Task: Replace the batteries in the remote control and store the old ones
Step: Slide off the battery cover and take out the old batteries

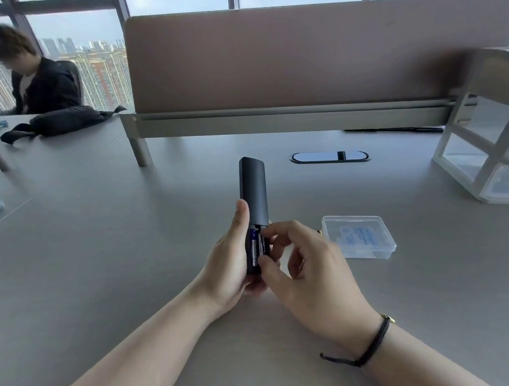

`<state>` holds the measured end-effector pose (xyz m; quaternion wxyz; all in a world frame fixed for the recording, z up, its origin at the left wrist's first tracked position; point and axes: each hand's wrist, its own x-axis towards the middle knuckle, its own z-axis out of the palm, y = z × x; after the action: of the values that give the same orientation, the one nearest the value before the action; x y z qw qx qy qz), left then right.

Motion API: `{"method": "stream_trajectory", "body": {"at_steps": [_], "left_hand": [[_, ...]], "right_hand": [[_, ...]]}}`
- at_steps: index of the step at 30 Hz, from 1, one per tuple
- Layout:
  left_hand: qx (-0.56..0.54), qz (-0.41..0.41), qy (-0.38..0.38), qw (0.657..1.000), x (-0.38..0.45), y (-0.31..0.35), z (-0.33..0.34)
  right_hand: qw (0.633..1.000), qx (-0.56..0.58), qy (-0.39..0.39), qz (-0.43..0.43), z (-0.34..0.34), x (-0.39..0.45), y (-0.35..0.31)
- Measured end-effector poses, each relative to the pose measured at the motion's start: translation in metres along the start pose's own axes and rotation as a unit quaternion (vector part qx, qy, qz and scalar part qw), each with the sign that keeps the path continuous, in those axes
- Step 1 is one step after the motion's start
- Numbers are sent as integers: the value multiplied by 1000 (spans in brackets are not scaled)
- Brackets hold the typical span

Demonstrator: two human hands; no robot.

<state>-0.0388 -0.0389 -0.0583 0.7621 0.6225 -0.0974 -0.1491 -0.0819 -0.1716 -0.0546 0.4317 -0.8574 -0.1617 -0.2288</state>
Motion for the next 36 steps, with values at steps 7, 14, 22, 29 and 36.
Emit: {"method": "stream_trajectory", "body": {"at_steps": [7, 14, 22, 29, 36], "left_hand": [[78, 21, -42, 996, -2, -2, 2], [100, 37, -24, 994, -2, -4, 3], [1, -6, 13, 1000, 4, -1, 0], [-32, -8, -3, 999, 1, 5, 0], [19, -38, -35, 998, -1, 8, -2]], "right_hand": [[999, 7, 5, 35, 1, 3, 6], [999, 21, -11, 43, 1, 3, 6], [999, 4, -5, -31, 2, 1, 3], [998, 44, -24, -48, -2, 4, 10], [995, 50, -56, -71, -10, 8, 11]]}}
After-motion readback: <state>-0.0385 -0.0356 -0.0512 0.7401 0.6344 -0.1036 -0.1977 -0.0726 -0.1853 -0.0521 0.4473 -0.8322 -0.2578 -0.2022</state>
